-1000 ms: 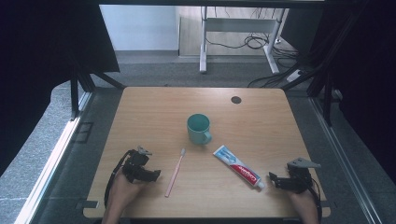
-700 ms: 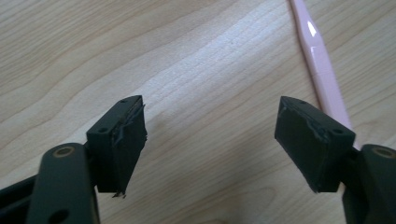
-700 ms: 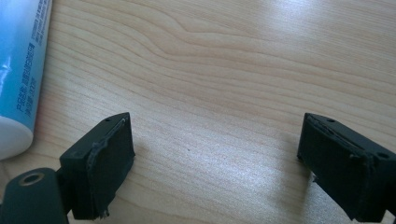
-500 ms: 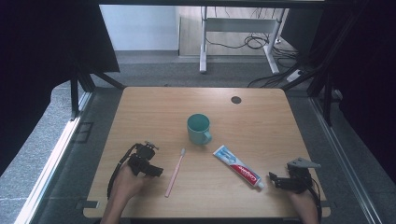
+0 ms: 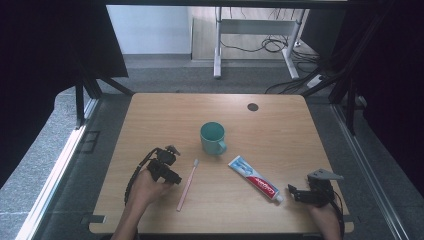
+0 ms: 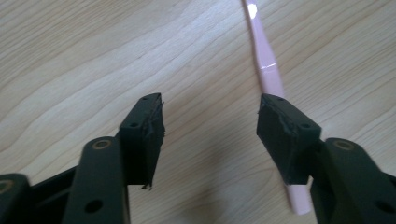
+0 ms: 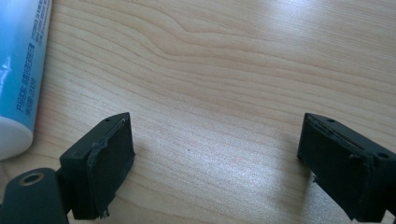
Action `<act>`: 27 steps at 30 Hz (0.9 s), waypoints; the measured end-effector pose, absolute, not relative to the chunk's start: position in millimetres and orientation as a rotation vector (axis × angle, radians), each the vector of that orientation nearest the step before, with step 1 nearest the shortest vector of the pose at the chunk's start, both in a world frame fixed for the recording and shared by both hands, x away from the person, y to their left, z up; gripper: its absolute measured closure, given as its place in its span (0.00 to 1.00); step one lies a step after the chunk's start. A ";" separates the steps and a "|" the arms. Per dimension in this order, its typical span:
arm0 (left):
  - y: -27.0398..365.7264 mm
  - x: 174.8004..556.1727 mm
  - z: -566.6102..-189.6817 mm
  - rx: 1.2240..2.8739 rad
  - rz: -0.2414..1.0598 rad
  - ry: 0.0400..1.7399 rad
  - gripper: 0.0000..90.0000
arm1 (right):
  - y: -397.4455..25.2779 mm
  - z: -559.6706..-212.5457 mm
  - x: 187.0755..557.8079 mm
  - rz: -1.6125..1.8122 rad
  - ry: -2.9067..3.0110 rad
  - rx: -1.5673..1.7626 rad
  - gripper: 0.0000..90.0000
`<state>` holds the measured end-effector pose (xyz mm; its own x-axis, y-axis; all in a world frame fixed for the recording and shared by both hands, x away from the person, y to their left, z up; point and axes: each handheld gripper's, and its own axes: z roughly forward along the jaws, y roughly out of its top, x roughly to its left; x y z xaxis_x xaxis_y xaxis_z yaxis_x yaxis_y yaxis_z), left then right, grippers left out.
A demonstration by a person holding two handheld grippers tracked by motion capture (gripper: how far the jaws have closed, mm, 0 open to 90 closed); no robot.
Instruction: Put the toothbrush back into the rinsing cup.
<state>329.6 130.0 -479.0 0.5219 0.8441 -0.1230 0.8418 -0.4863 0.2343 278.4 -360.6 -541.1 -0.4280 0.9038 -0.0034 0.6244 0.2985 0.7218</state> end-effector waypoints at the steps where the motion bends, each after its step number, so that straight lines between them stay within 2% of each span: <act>1: 128.0 331.0 -479.4 2.498 -0.004 1.417 0.49 | -360.6 -541.1 278.4 0.919 2.161 1.365 0.12; 9: 110.8 339.8 -482.5 2.516 -0.064 1.413 0.58 | -360.6 -541.1 278.4 0.919 2.161 1.365 0.12; 27: 85.2 351.1 -495.3 2.582 -0.131 1.455 0.69 | -360.6 -541.1 278.4 0.919 2.161 1.365 0.12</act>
<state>351.1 85.2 -495.3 0.5188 0.8395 -0.1616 0.8548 -0.5075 0.1082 278.4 -360.6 -541.1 -0.4280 0.9038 -0.0032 0.6244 0.2982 0.7220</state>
